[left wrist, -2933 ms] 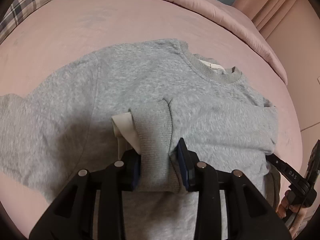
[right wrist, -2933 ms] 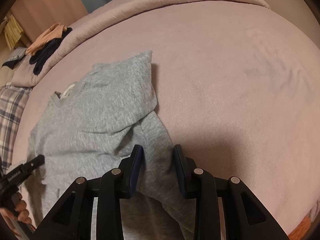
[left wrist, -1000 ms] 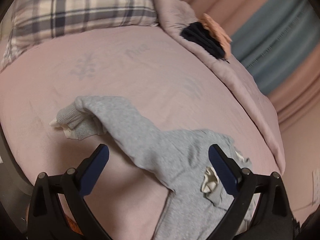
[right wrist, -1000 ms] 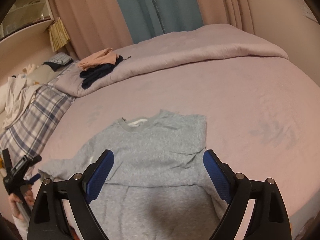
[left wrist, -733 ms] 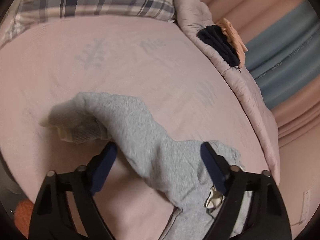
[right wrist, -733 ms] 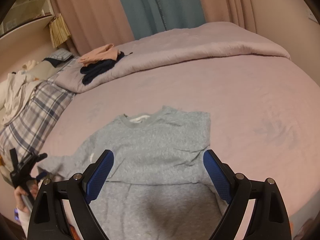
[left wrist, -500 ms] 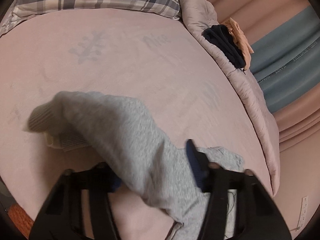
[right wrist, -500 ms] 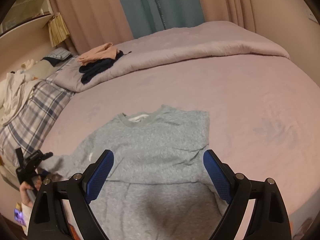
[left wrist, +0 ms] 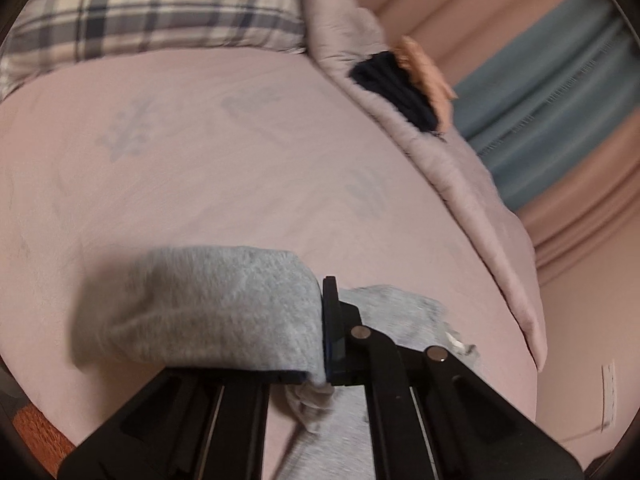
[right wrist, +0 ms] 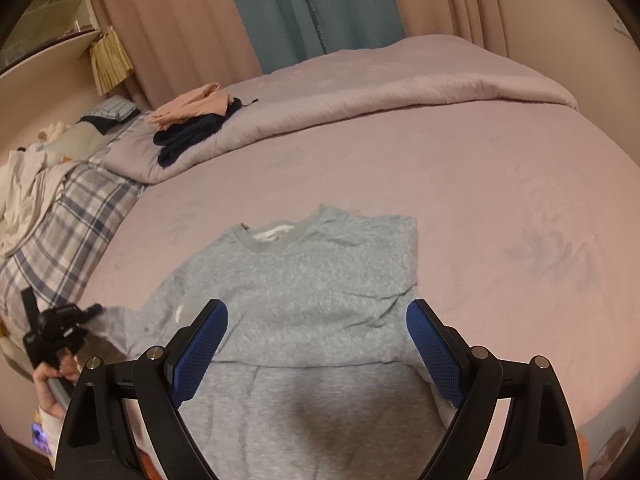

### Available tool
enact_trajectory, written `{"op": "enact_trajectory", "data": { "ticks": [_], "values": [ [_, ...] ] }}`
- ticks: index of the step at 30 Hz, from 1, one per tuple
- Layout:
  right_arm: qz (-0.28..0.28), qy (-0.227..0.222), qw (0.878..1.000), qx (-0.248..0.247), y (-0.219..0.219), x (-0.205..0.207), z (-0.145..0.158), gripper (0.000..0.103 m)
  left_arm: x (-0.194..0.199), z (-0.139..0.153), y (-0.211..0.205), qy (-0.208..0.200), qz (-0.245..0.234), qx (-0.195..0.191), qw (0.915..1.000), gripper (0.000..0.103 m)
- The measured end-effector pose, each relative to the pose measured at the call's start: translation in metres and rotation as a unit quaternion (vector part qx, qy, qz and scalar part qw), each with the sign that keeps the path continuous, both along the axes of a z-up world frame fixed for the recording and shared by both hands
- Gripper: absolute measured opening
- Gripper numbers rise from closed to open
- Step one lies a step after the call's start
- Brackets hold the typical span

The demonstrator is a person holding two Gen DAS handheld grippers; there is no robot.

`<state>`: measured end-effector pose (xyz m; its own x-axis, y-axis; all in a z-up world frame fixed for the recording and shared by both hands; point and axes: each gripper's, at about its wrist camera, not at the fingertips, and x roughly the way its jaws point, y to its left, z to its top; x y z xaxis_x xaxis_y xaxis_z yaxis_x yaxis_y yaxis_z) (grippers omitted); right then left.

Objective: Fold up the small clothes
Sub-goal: 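Fold the grasped sleeve with the left gripper across the chest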

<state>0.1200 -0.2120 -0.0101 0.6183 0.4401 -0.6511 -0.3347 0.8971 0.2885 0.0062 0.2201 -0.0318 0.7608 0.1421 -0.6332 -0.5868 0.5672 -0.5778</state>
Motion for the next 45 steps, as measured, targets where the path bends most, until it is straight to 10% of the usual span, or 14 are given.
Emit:
{"op": "enact_trajectory", "data": {
  "ticks": [13, 45],
  "values": [
    [-0.006, 0.001, 1.000, 0.015, -0.009, -0.003, 0.001, 0.090, 0.035, 0.039, -0.088, -0.036, -0.135, 0.055, 0.9887, 0.003],
    [-0.034, 0.030, 0.999, 0.020, -0.028, 0.007, -0.015, 0.090, 0.090, -0.050, -0.159, 0.064, -0.247, 0.012, 0.9668, 0.004]
  ]
}}
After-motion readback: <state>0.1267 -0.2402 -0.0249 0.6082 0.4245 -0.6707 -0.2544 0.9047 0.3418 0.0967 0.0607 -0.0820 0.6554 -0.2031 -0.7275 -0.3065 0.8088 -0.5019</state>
